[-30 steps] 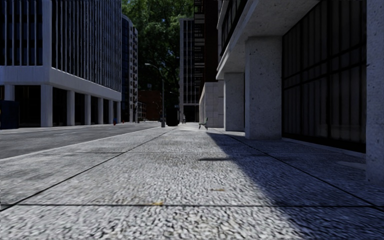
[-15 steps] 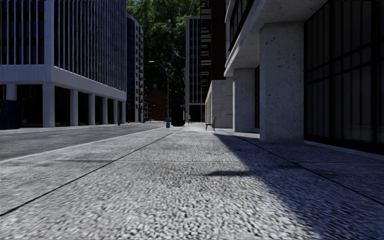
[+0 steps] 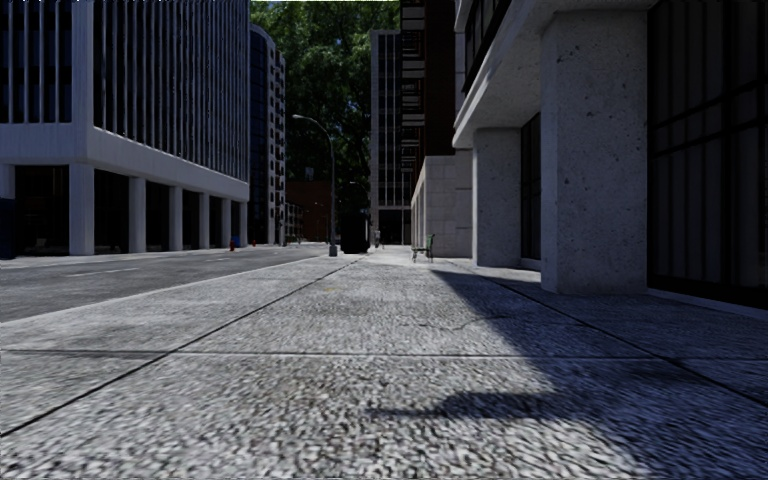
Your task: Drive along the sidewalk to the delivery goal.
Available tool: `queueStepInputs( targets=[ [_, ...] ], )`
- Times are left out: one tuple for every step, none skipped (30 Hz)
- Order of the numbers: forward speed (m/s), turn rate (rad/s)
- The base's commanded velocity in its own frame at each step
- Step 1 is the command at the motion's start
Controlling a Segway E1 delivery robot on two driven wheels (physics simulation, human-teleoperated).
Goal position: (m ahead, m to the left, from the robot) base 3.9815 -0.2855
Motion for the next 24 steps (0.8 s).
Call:
queueStepInputs(
  targets=[
    [2.0, 0.0],
    [2.0, 0.0],
    [2.0, 0.0],
    [2.0, 0.0],
    [2.0, 0.0],
    [2.0, 0.0],
    [2.0, 0.0],
    [2.0, 0.0],
    [2.0, 0.0],
    [2.0, 0.0],
    [2.0, 0.0],
    [2.0, 0.0],
    [2.0, 0.0],
    [2.0, 0.0],
    [2.0, 0.0],
    [2.0, 0.0],
    [2.0, 0.0],
    [2.0, 0.0],
    [2.0, 0.0],
    [2.0, 0.0],
    [2.0, 0.0],
    [2.0, 0.0],
    [2.0, 0.0],
    [2.0, 0.0]
  ],
)
